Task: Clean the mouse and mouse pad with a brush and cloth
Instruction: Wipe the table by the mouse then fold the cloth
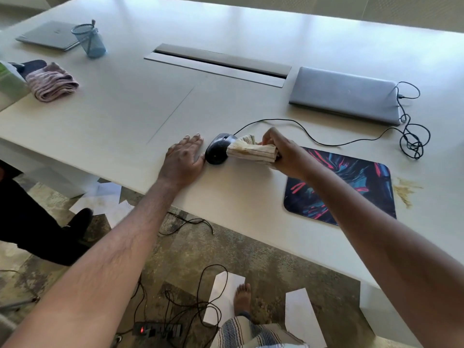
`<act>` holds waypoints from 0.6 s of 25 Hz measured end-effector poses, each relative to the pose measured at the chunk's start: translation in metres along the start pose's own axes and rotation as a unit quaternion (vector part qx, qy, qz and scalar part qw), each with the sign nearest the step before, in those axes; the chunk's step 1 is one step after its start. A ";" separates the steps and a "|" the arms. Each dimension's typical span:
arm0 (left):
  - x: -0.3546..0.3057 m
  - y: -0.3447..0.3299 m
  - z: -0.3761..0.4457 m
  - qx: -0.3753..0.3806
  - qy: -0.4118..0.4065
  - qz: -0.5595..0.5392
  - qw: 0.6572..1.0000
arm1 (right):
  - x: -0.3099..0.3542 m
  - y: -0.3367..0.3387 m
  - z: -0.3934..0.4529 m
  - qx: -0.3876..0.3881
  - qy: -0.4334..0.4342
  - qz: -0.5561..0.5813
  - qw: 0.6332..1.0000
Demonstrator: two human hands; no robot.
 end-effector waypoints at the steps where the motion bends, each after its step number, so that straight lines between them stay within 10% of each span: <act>1: -0.001 0.000 0.000 0.000 0.001 -0.001 1.000 | 0.005 -0.001 -0.011 -0.001 0.004 0.002 1.000; 15: -0.006 0.004 -0.006 0.019 0.014 -0.001 1.000 | 0.141 -0.106 -0.148 0.194 0.100 0.067 0.974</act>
Point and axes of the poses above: each hand's wrist, its own z-axis towards the middle knuckle, its own y-axis out of the back of the hand, x = y × z, the point moved 9 cm from there along z, towards the middle knuckle, and after that the axes turned 1 degree about -z, right-handed, at the moved point
